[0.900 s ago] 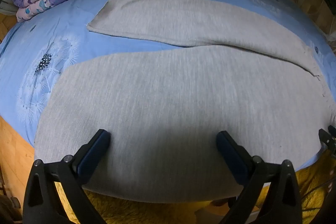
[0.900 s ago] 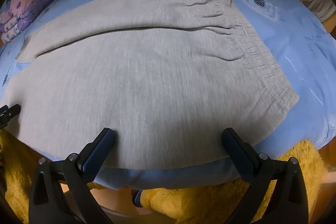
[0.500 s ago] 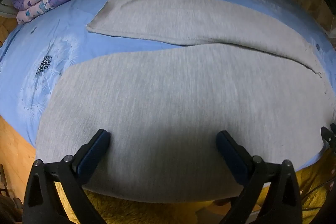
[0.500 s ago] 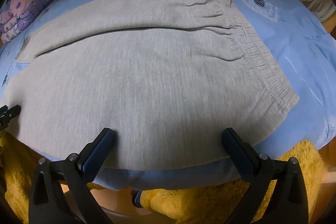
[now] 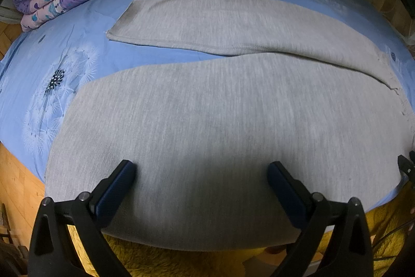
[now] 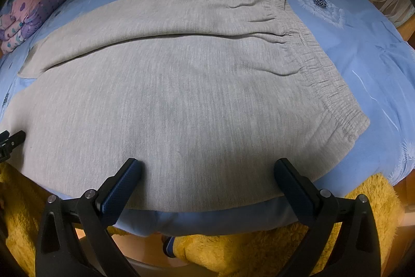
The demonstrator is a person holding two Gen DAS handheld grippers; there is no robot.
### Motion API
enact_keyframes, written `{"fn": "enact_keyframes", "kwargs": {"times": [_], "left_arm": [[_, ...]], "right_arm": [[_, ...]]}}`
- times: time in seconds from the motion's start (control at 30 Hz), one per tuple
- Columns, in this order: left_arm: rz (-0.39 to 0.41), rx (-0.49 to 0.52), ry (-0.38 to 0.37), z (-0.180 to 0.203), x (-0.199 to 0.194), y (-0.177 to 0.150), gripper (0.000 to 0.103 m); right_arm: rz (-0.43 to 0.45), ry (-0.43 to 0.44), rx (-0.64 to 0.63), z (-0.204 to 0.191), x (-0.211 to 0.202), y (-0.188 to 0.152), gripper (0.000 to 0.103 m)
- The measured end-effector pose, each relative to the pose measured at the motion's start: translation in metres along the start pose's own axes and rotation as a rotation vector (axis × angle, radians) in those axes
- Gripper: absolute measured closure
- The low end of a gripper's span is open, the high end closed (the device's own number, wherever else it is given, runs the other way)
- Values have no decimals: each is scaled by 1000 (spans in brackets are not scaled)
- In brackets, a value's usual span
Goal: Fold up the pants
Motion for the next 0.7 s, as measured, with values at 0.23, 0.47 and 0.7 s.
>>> {"fn": "enact_keyframes", "kwargs": {"times": [0.23,0.47,0.7], "left_arm": [[0,1,0,0,0,0,0],[-1,2,3,1,0,1,0],[-1,2,4,1,0,1,0]], "right_arm": [[1,0,0,0,0,0,0],[1,-1,1,0,0,0,0],[1,-1,0,0,0,0,0]]}}
Point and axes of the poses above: each gripper's, at about its wrist camera, not at the fingertips, and x roughly the way its jaws point, z to its right, y to its top, the point moved 7 cm from there along x, roughly the way its jaws point, and after that the axes turned 6 degrees about -z, right-handed, at the moved point
